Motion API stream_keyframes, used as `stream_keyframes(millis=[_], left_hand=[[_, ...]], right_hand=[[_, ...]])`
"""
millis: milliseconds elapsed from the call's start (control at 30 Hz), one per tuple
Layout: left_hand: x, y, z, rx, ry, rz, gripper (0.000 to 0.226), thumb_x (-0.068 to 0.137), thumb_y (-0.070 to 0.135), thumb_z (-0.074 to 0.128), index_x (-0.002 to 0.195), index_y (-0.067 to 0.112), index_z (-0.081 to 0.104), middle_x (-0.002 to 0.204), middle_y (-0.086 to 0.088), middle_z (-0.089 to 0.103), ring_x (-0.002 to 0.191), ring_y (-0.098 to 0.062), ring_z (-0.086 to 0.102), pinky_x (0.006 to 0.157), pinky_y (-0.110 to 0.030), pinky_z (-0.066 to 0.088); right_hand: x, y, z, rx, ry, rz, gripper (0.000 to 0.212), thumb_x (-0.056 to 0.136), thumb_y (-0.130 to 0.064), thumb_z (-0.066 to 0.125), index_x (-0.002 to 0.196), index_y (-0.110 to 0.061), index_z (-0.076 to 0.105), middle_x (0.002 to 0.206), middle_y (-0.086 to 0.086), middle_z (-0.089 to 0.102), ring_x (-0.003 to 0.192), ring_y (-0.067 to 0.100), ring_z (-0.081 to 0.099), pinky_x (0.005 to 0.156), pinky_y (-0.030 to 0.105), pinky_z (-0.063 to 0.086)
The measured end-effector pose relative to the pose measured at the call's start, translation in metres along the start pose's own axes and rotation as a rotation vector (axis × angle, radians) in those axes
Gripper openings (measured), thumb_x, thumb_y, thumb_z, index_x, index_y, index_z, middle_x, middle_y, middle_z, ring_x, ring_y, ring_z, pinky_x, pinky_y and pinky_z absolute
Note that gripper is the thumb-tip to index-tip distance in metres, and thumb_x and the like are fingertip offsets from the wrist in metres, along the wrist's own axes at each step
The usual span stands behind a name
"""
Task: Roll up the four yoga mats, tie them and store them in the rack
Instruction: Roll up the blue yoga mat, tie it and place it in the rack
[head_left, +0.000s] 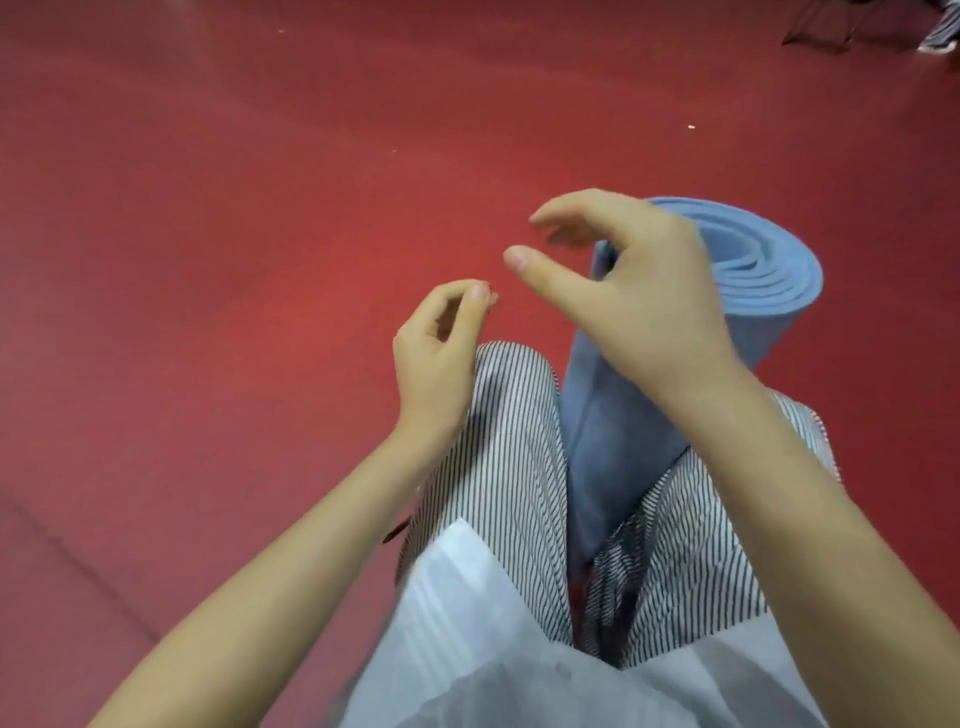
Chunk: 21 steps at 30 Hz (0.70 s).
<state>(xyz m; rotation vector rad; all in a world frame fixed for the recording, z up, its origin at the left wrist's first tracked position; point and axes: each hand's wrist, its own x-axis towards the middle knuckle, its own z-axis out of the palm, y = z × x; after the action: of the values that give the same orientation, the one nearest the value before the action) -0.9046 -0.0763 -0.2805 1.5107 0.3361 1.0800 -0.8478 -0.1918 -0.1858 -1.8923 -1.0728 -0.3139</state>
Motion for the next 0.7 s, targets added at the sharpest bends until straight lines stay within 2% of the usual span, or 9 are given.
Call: stream_keyframes(millis=[100, 200, 333, 400, 533, 600, 700], left_hand=[[0.01, -0.016, -0.04, 0.035, 0.124, -0.075, 0.021, 0.094, 0.017, 0.053, 0.076, 0.02, 0.064, 0.068, 0.016, 0.063, 0.07, -0.001, 0.053, 0.068, -0.024, 0.043], [0.013, -0.039, -0.08, 0.107, 0.22, -0.17, 0.029, 0.096, 0.011, 0.052, 0.07, 0.021, 0.062, 0.061, 0.017, 0.059, 0.065, -0.001, 0.049, 0.065, -0.023, 0.04], [0.004, -0.09, -0.134, 0.271, 0.309, -0.461, 0.027, 0.091, 0.014, 0.053, 0.067, 0.022, 0.06, 0.062, 0.011, 0.059, 0.063, -0.009, 0.048, 0.066, -0.031, 0.038], [-0.008, -0.122, -0.158, 0.401, 0.218, -0.654, 0.022, 0.091, 0.019, 0.054, 0.069, 0.02, 0.059, 0.07, 0.004, 0.06, 0.067, -0.014, 0.05, 0.066, -0.029, 0.037], [-0.03, -0.188, -0.186, 0.62, -0.111, -0.95, 0.015, 0.089, 0.013, 0.056, 0.074, 0.014, 0.058, 0.08, -0.007, 0.059, 0.077, -0.02, 0.052, 0.07, -0.029, 0.039], [-0.036, -0.222, -0.191, 0.692, -0.149, -1.051, 0.016, 0.089, 0.014, 0.057, 0.074, 0.01, 0.061, 0.084, -0.015, 0.061, 0.08, -0.028, 0.056, 0.07, -0.032, 0.041], [-0.035, -0.269, -0.195, 0.753, -0.134, -1.159, 0.013, 0.089, 0.015, 0.054, 0.085, 0.007, 0.064, 0.097, -0.02, 0.067, 0.099, -0.034, 0.062, 0.078, -0.035, 0.047]], right_hand=[[0.001, -0.014, 0.053, 0.024, -0.288, -0.019, 0.026, 0.077, -0.049, 0.063, 0.092, -0.028, 0.068, 0.082, -0.012, 0.066, 0.083, 0.01, 0.062, 0.079, 0.039, 0.051], [0.002, -0.009, 0.115, 0.01, -0.543, 0.042, 0.019, 0.081, -0.045, 0.065, 0.092, -0.029, 0.067, 0.079, -0.012, 0.063, 0.083, 0.01, 0.061, 0.078, 0.034, 0.05], [0.009, 0.017, 0.202, -0.027, -0.823, 0.118, 0.026, 0.083, -0.045, 0.065, 0.091, -0.021, 0.068, 0.086, -0.008, 0.061, 0.091, 0.016, 0.061, 0.082, 0.034, 0.049], [0.012, 0.032, 0.236, -0.065, -0.998, 0.1, 0.033, 0.084, -0.045, 0.065, 0.097, -0.015, 0.068, 0.092, -0.003, 0.062, 0.098, 0.019, 0.06, 0.085, 0.033, 0.047], [0.023, 0.048, 0.293, -0.3, -1.411, -0.113, 0.043, 0.086, -0.046, 0.062, 0.113, -0.012, 0.063, 0.114, 0.003, 0.063, 0.107, 0.022, 0.057, 0.093, 0.035, 0.045], [0.028, 0.056, 0.32, -0.331, -1.5, -0.18, 0.04, 0.085, -0.047, 0.064, 0.107, -0.014, 0.064, 0.109, 0.003, 0.063, 0.105, 0.023, 0.057, 0.093, 0.037, 0.046], [0.024, 0.087, 0.354, -0.358, -1.556, -0.176, 0.03, 0.083, -0.049, 0.064, 0.091, -0.019, 0.059, 0.099, 0.003, 0.061, 0.101, 0.026, 0.058, 0.089, 0.038, 0.048]])
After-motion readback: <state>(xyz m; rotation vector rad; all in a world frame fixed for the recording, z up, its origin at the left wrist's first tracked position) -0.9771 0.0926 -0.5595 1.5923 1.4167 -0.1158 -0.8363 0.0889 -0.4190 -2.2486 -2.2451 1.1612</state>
